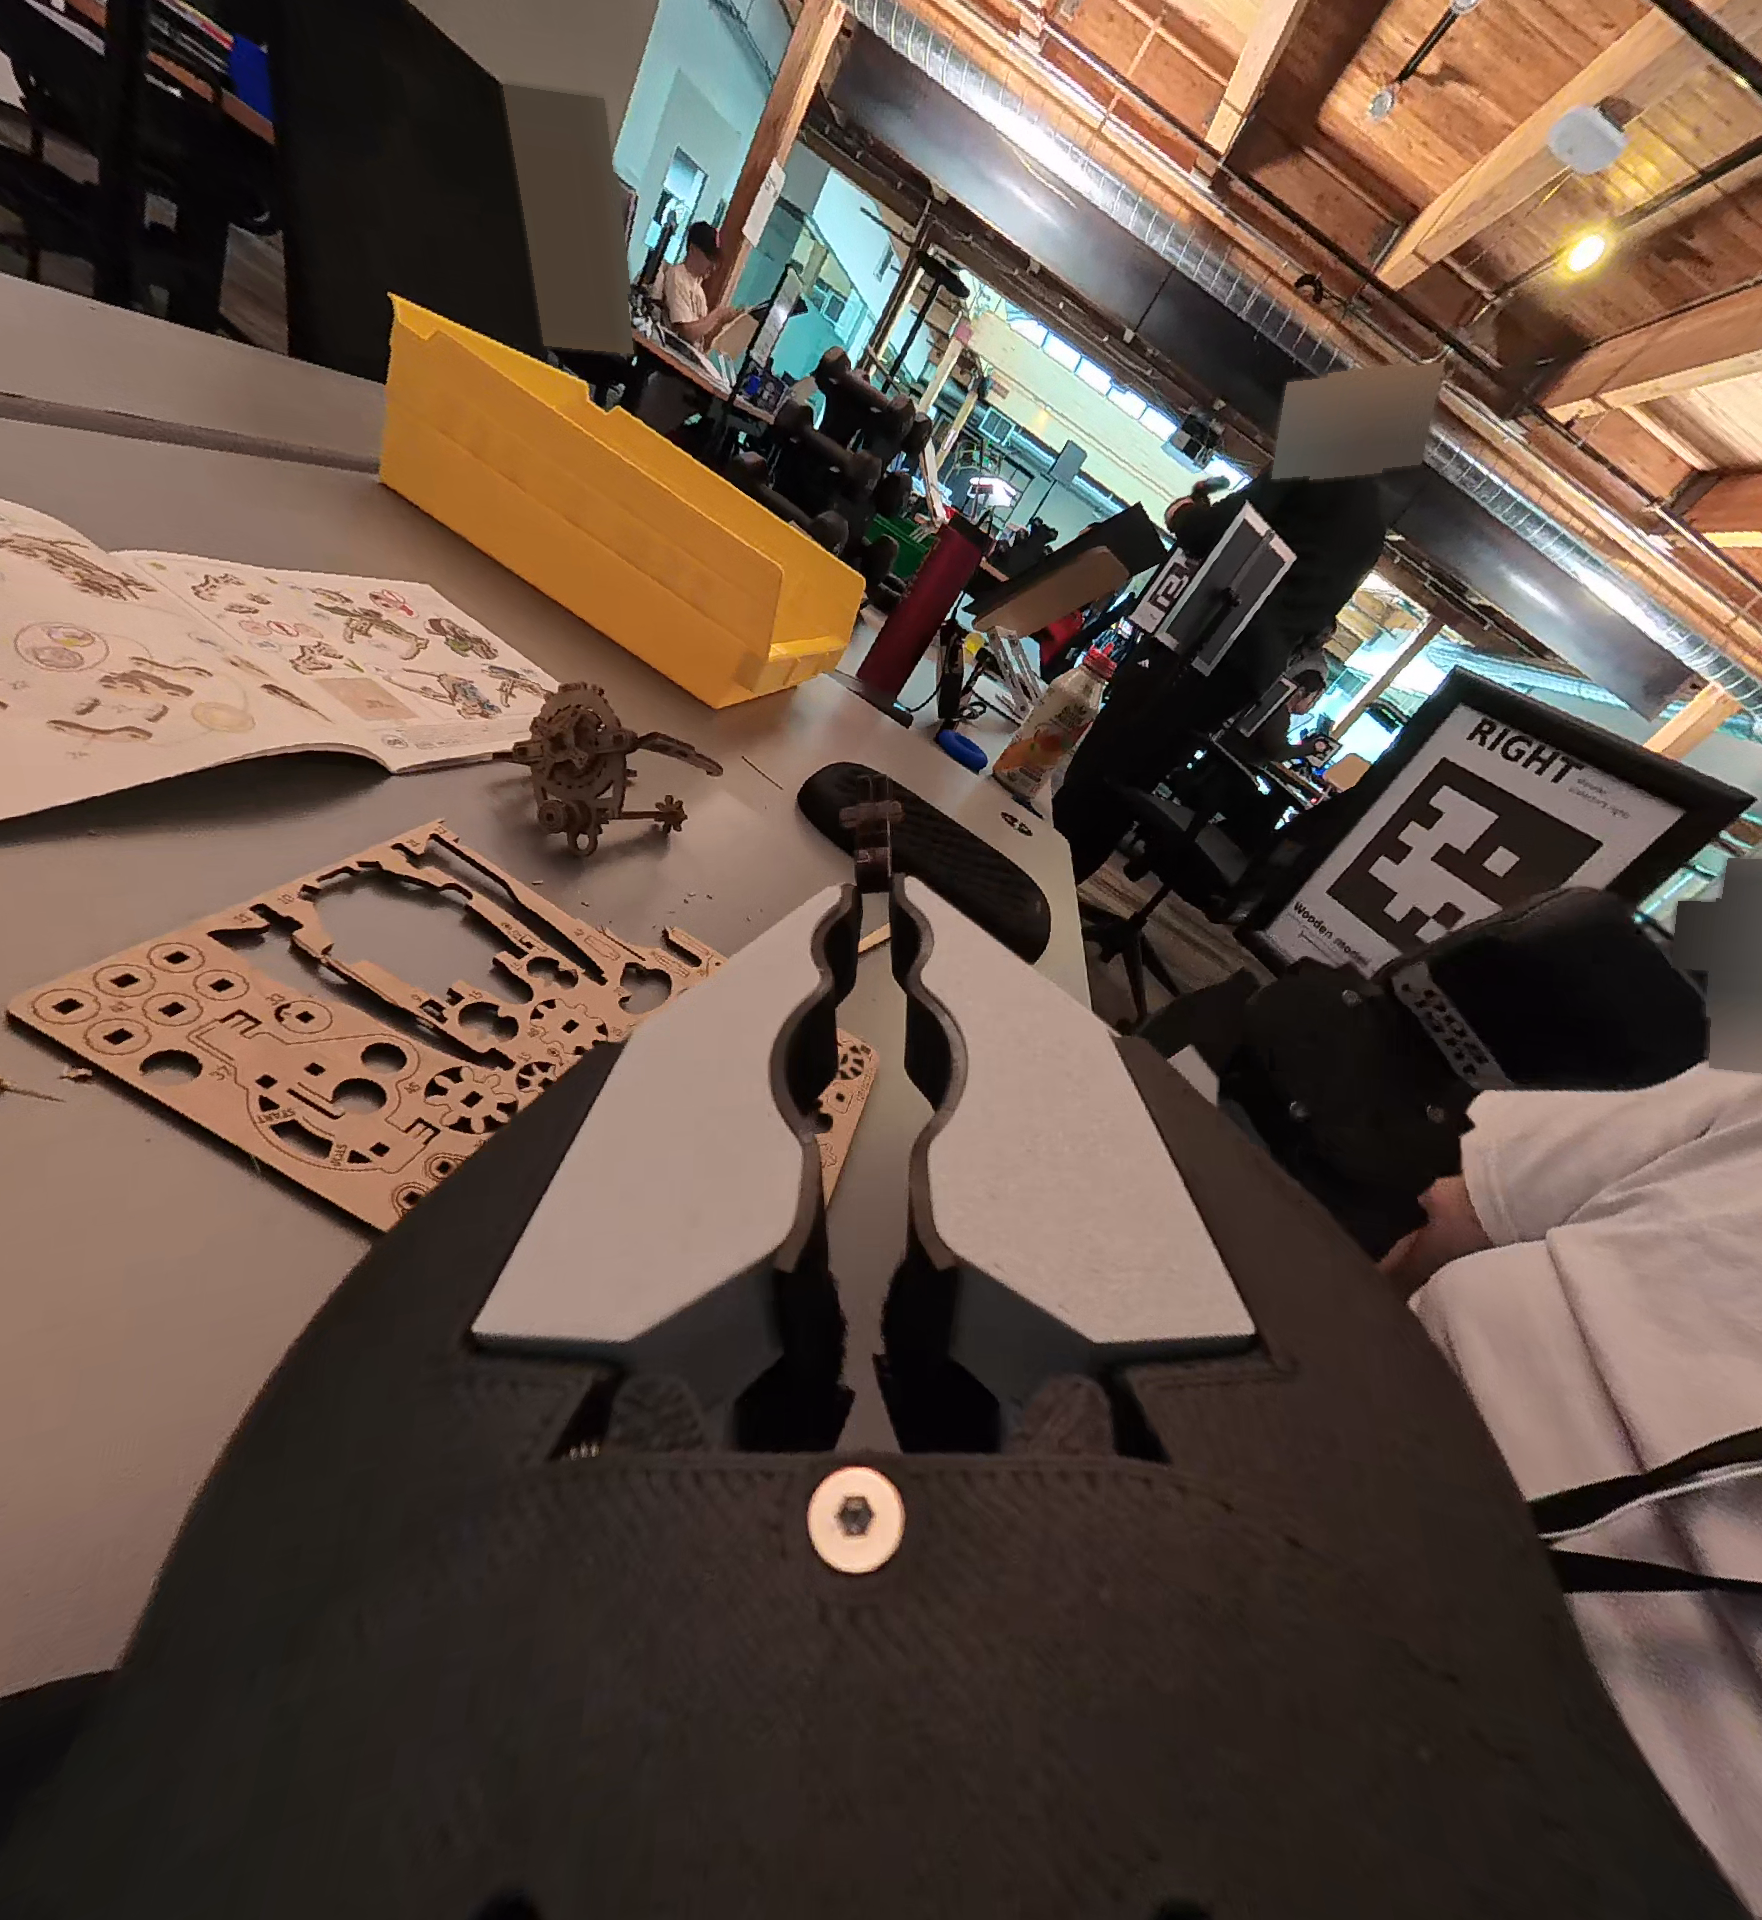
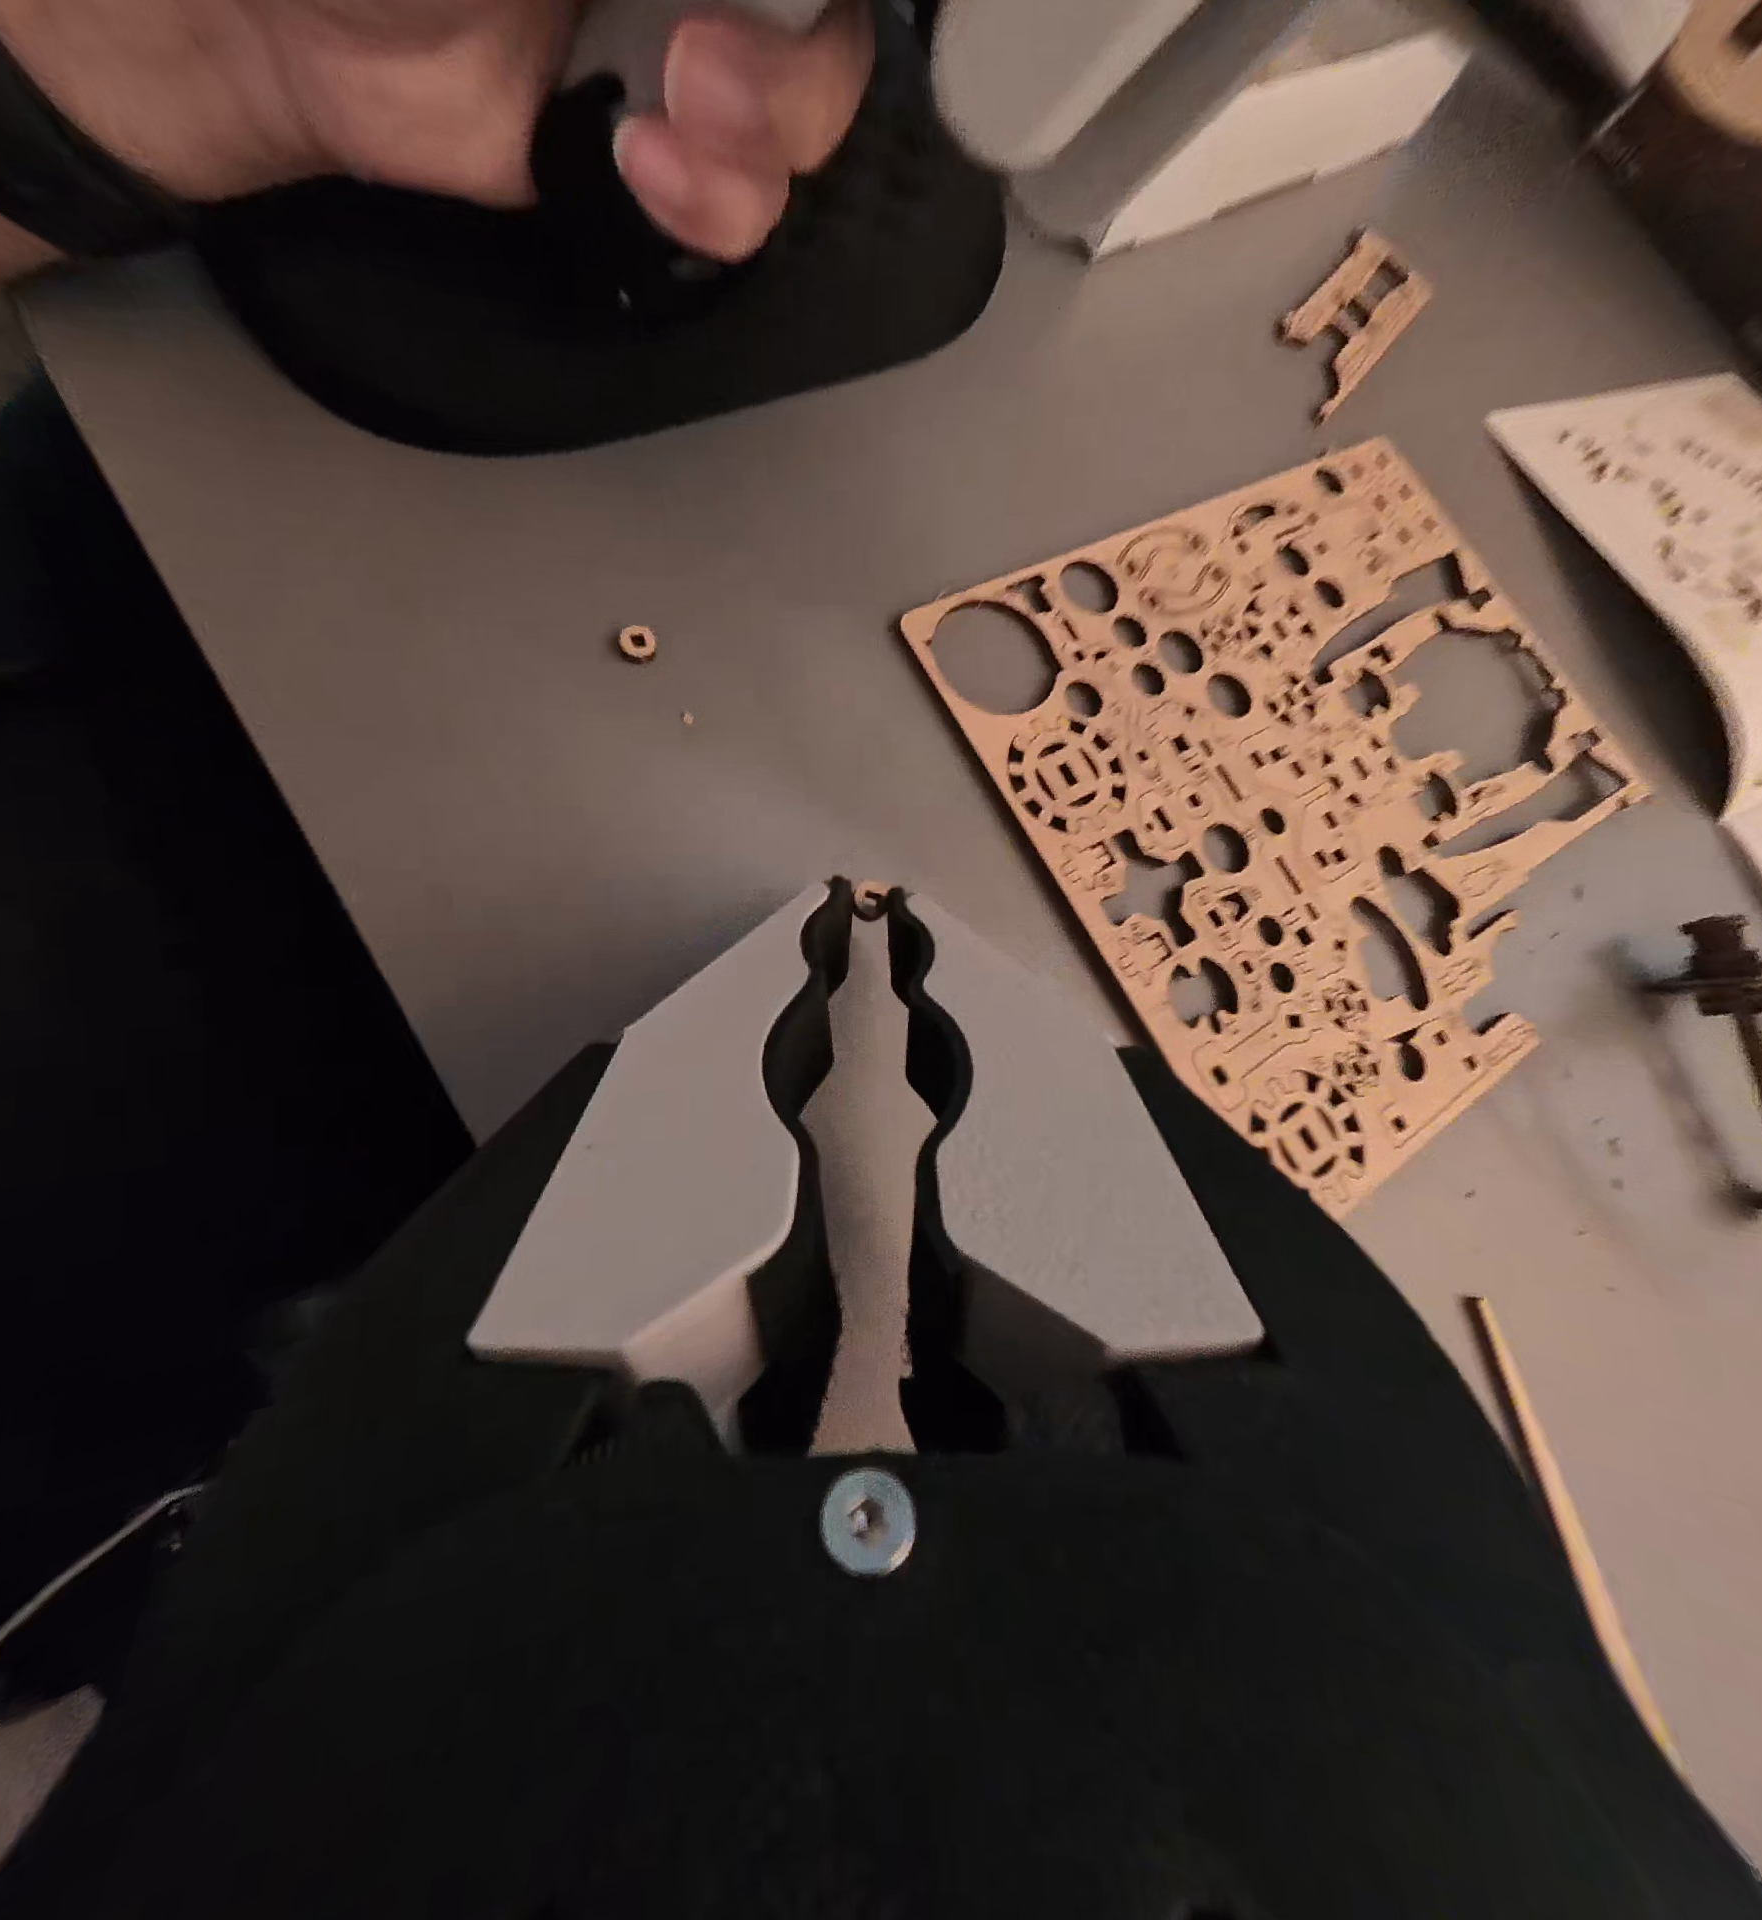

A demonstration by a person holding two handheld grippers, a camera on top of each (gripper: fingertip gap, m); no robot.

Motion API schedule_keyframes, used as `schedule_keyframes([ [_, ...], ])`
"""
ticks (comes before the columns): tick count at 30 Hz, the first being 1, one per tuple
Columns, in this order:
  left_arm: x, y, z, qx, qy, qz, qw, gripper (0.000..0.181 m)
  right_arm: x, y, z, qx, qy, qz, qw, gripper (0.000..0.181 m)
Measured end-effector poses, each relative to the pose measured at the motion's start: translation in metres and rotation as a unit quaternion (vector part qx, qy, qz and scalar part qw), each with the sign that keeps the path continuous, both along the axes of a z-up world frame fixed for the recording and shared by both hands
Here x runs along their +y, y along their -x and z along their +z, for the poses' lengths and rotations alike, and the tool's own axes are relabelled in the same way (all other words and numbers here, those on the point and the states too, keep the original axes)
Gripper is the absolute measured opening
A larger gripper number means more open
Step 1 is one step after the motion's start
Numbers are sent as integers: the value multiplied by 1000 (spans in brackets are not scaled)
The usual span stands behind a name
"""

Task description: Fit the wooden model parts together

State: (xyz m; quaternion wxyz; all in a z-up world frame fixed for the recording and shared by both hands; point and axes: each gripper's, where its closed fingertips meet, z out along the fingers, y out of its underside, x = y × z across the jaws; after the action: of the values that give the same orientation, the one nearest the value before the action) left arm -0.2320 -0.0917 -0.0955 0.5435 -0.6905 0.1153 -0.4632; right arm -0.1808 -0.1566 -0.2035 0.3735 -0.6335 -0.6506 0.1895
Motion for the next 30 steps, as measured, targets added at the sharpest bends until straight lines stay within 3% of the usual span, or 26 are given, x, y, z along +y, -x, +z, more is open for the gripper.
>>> schedule_keyframes([
  [1,0,1,0,-2,1,2,1000,4,1,0,-6,-9,10,-6,1000,5],
  [6,-3,5,2,-36,14,-4,999,4,5,1,-10,-16,18,-21,999,6],
  [13,-7,8,3,-43,11,-2,999,4,-6,-8,-3,-13,125,62,990,21],
  [18,-10,10,5,-51,9,-2,999,4,1,-10,3,-17,93,233,968,20],
  [21,-10,9,4,-47,7,-2,999,4,-8,-9,5,-11,87,343,935,18],
  [30,-5,8,-3,-42,23,-1,999,4,-4,-1,1,-65,68,493,865,13],
])
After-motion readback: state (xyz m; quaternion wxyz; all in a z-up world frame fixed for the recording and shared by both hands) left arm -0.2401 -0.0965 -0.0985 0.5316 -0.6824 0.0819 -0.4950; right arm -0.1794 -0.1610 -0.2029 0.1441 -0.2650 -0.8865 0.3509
